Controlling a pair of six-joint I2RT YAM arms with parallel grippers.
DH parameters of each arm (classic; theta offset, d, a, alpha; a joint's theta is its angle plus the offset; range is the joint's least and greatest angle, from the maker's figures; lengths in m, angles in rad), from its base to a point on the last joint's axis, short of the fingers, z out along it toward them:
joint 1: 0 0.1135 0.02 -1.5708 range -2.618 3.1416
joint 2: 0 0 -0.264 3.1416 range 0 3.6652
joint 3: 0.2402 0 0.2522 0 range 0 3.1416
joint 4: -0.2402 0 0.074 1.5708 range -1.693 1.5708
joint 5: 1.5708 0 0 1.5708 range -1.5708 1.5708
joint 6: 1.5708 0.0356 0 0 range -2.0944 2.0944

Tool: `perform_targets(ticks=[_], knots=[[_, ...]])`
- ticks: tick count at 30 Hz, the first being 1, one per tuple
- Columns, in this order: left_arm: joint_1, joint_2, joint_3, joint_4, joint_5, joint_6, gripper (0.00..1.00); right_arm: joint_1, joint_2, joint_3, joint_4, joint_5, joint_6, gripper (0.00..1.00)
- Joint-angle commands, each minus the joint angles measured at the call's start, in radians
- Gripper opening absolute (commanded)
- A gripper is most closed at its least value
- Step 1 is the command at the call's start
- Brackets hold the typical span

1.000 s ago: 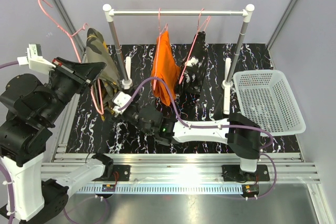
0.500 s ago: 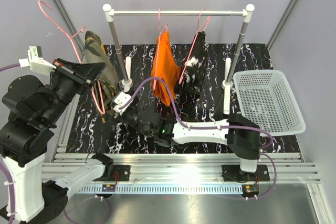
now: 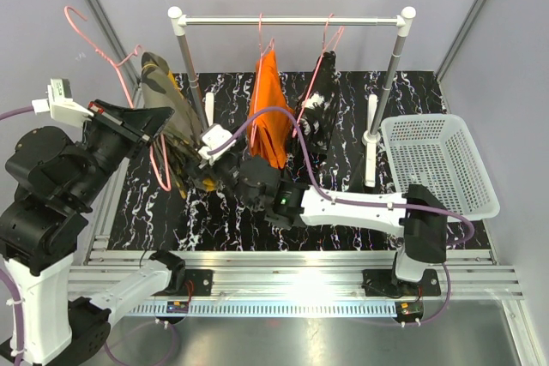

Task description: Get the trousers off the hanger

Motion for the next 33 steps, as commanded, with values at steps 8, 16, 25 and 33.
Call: perform_targets(ticks=[8,16,25,33], knots=[[-0.001,0.009,0.047,0.202,-0.012,0.078,0.0,-0.032,-0.108,0.023,-0.142,-0.04,-0.094,0.85],[-0.001,0.063,0.116,0.165,-0.012,0.108,0.0,-0.042,-0.145,0.012,-0.237,-0.076,-0.137,0.85],[-0.001,0.065,0.083,0.189,0.032,0.097,0.0,-0.057,-0.116,0.062,-0.214,-0.072,-0.105,0.83],[-0.001,0.052,0.053,0.226,0.071,0.082,0.0,-0.072,-0.056,0.167,-0.208,-0.181,0.064,0.84]])
